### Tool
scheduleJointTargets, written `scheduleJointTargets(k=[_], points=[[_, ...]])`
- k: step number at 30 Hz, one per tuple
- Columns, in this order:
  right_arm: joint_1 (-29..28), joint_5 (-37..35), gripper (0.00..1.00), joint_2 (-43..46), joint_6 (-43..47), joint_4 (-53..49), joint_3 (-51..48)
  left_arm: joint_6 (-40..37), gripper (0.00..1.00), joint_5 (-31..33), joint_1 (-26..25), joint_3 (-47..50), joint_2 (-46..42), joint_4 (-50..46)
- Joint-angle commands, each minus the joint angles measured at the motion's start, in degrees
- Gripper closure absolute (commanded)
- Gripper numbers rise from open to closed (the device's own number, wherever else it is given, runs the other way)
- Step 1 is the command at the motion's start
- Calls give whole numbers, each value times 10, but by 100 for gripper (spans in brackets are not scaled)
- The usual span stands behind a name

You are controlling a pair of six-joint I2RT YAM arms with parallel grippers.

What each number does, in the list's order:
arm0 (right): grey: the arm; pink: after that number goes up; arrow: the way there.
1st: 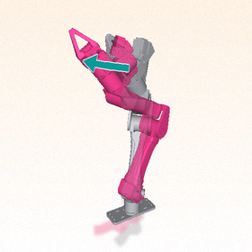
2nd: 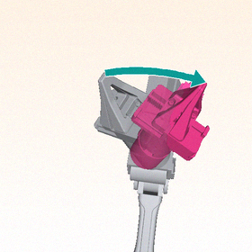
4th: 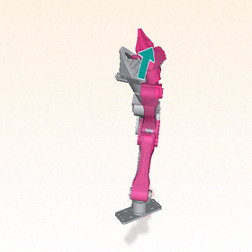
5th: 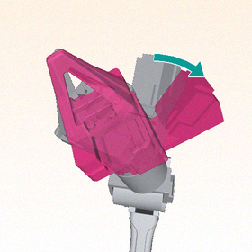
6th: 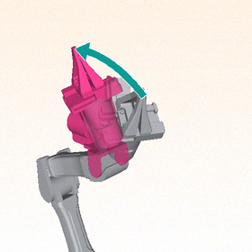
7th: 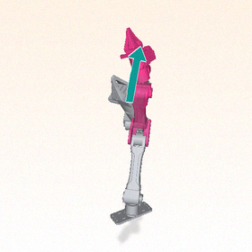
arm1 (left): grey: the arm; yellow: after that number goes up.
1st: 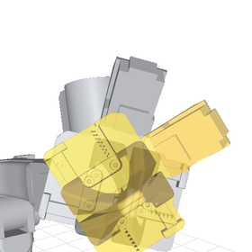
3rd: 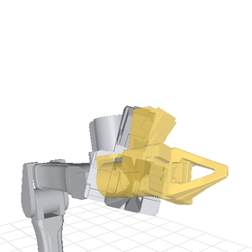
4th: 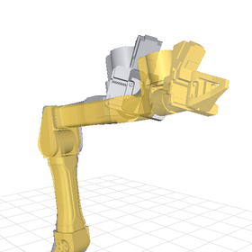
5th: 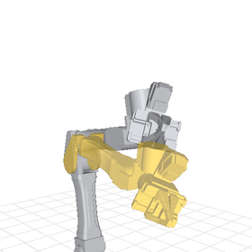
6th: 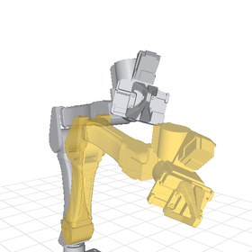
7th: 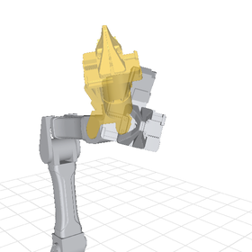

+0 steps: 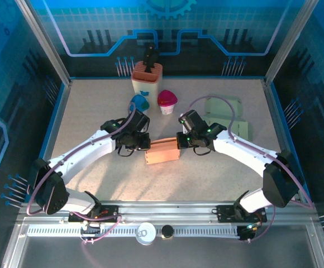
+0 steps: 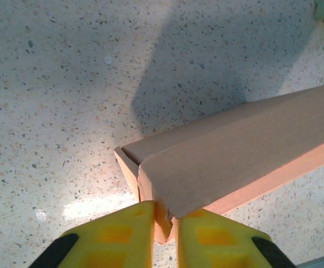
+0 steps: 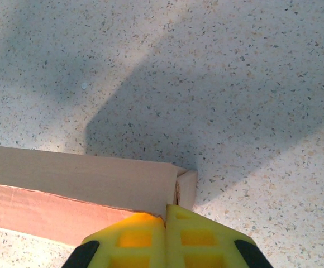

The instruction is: Fold the paper box

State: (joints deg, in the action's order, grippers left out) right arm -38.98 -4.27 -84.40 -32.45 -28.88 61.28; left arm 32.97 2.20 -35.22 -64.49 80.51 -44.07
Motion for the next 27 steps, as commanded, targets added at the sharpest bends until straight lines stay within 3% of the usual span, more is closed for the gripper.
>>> scheduleJointTargets(k=[1,8,13,27], points=[[-8,-8,100,4,-15,-3,-1,-1,86,25,-10,-10,-11,-5],[-24,-39,100,16,-48,2,-6,3,86,55,-21,-10,-7,-19],[-45,-76,100,35,-82,12,-20,20,100,62,-22,-2,-13,-1],[-54,-95,100,38,-105,24,-34,25,100,40,-21,2,1,13]])
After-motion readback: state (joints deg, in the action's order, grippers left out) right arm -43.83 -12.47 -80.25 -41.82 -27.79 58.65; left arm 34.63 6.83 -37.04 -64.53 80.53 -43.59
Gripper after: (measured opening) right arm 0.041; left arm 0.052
